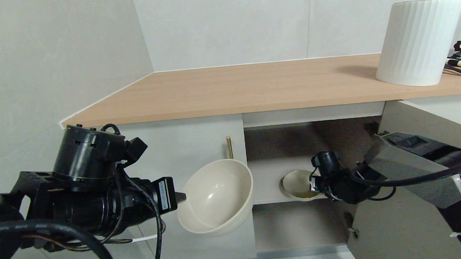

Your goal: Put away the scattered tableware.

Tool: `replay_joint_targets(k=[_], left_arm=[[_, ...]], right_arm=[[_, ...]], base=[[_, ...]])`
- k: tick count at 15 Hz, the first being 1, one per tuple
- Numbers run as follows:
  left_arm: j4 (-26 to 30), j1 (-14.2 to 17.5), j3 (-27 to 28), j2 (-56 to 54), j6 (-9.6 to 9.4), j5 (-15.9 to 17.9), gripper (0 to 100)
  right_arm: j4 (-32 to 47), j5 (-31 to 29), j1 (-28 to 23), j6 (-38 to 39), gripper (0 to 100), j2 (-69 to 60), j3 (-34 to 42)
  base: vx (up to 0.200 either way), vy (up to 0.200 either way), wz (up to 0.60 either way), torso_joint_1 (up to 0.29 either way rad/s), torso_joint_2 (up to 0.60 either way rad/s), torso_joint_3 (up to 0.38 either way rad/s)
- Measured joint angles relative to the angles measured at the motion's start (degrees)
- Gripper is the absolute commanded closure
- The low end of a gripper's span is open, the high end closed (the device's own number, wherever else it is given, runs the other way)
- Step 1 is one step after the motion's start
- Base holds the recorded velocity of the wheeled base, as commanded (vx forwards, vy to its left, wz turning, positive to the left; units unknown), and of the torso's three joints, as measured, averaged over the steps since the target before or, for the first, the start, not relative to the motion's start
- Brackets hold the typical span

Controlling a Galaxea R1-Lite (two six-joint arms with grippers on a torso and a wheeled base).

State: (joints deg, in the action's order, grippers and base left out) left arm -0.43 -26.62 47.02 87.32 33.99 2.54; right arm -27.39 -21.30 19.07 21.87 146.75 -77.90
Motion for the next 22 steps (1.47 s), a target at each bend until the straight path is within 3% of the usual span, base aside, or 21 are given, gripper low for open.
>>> replay_joint_targets(k=[6,16,17,22], left_arm=[[0.0,0.0,0.0,0.13,0.02,0.06,100],[0.02,0.02,0.0,0.13,0.02,0.02,100],[0.0,0.02,0.0,0.13,0.0,0.0,100],[0.0,0.04,0.0,0.13,0.02,0.02,100]], right_arm=[[1.58,-2.21,-0.22,0.0,100,2.69,-6.33],[1.78,-4.89,-0.96,0.02,100,4.77,-9.92],[2.07,-4.91,-0.96,0.0,0,4.82,-10.0],[2.55,-5.08,-0.94,0.1,0,4.79,-10.0]], base=[[0.0,0.0,0.0,0.0,0.0,0.0],[0.0,0.0,0.0,0.0,0.0,0.0],[0.0,0.0,0.0,0.0,0.0,0.0],[0.0,0.0,0.0,0.0,0.0,0.0]])
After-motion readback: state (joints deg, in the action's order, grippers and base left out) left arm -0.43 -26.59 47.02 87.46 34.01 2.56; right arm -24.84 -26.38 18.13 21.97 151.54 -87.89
